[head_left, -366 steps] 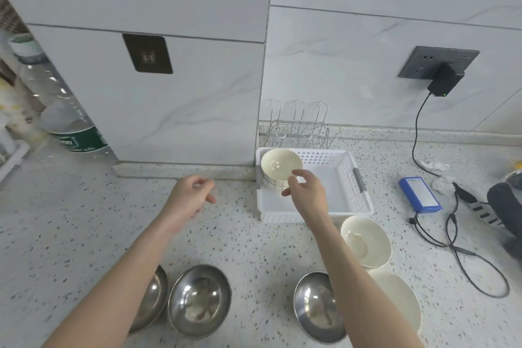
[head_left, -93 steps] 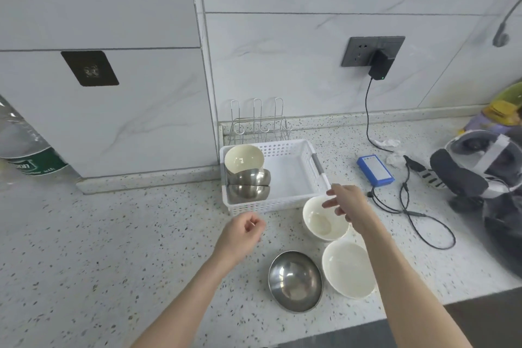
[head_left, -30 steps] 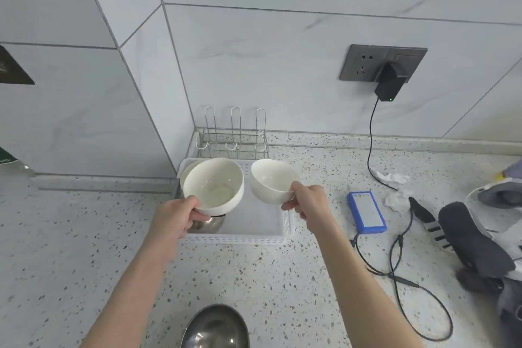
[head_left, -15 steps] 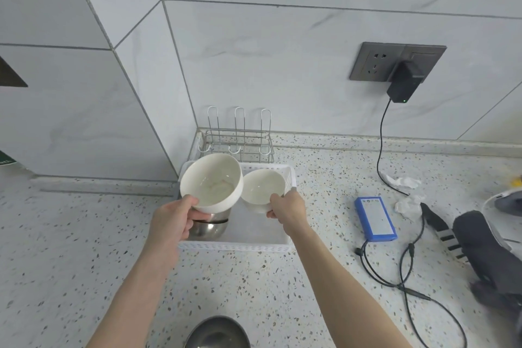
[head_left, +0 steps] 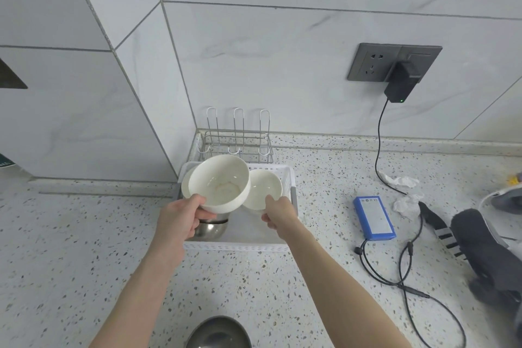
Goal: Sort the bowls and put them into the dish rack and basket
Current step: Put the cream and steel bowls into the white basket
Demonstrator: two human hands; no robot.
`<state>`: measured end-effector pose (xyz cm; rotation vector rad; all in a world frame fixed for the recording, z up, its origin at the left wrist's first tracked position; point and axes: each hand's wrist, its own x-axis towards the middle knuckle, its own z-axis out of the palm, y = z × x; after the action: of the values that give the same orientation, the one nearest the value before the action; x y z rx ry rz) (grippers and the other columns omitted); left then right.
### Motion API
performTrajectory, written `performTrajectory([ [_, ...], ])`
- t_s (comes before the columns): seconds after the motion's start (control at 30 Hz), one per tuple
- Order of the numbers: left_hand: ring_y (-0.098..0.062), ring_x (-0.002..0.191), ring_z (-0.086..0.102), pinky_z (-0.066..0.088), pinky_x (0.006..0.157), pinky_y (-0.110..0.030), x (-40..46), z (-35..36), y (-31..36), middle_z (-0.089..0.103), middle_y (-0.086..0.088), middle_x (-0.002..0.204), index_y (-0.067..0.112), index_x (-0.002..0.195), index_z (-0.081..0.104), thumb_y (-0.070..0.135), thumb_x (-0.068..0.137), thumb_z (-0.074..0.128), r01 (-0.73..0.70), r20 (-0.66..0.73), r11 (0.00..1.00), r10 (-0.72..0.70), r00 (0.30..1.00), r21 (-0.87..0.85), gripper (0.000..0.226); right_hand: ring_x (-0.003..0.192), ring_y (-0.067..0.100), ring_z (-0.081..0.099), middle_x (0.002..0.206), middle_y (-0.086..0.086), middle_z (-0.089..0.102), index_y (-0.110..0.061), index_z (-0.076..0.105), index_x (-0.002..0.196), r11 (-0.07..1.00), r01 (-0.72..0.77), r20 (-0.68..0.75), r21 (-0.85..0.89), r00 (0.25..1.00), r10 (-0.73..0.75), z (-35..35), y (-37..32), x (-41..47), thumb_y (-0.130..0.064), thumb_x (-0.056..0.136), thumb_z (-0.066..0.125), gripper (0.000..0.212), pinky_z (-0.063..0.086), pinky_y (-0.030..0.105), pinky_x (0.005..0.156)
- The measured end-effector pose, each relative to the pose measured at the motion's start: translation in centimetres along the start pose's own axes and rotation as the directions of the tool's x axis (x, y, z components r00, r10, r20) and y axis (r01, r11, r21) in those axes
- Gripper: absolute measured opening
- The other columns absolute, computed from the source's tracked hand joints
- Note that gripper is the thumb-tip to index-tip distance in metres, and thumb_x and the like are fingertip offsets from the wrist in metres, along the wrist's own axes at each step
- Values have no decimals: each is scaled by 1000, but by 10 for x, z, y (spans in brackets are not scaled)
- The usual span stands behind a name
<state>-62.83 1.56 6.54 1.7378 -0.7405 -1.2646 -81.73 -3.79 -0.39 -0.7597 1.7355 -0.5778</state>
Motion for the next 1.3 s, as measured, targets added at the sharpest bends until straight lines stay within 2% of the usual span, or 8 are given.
performTrajectory([
  [0.17,-10,46,30,28,37,-15,-1,1,-1,76,-11,70,8,83,70,18,88,60,-18,6,1000,18,1000,24,15,35,6,59,115,25,63,1,40,130,995,-21,73,101,997,14,-9,-1,-14,-20,99,35,38,34,19,39],
  [0.3,-7,44,32,31,47,-22,-2,6,-2,76,-8,70,6,81,71,23,87,60,-47,19,996,46,999,75,22,44,12,50,86,16,70,-4,46,123,993,121,18,-5,993,-120,-28,-6,-31,-24,96,37,35,34,19,38],
  [0.5,6,34,45,34,54,-27,-1,22,-3,76,-9,68,7,81,73,24,87,62,-91,65,989,84,994,114,21,39,6,34,67,3,74,-26,59,107,948,289,63,131,952,-299,-51,-8,-54,-45,99,38,30,32,16,40],
  [0.7,-12,79,71,46,75,-32,3,41,-6,75,-2,65,14,75,75,29,85,64,-104,142,976,77,987,193,21,43,-3,52,62,3,71,-19,64,110,917,389,57,90,917,-394,-61,-6,-58,-28,93,54,23,37,13,48],
  [0.83,-19,82,72,51,90,-36,7,51,-9,75,0,64,16,73,75,30,84,64,-148,189,961,105,976,234,21,57,-1,60,58,0,70,-19,63,118,916,399,-5,-40,917,-400,-62,-2,-52,-17,85,53,34,42,25,67],
  [0.93,-15,85,72,50,82,-29,12,56,-14,76,4,68,16,91,72,35,88,62,-184,204,947,132,970,263,21,43,-5,53,59,3,71,-20,61,115,908,403,-43,-118,911,-410,-61,-3,-46,-18,84,53,32,38,21,56],
  [1.07,-6,95,68,44,77,-29,14,59,-25,75,5,92,25,139,42,49,91,56,-229,217,909,159,963,350,55,37,-3,49,60,4,71,-15,62,111,902,396,-118,-172,901,-418,-55,-4,-36,-18,83,54,29,35,20,48],
  [1.3,18,78,55,32,63,-11,12,62,-37,72,11,95,39,148,29,51,89,57,-228,261,890,129,957,394,66,78,21,67,76,10,72,-12,57,118,904,366,-155,-220,902,-403,-36,-5,-15,-22,85,53,35,45,25,58],
])
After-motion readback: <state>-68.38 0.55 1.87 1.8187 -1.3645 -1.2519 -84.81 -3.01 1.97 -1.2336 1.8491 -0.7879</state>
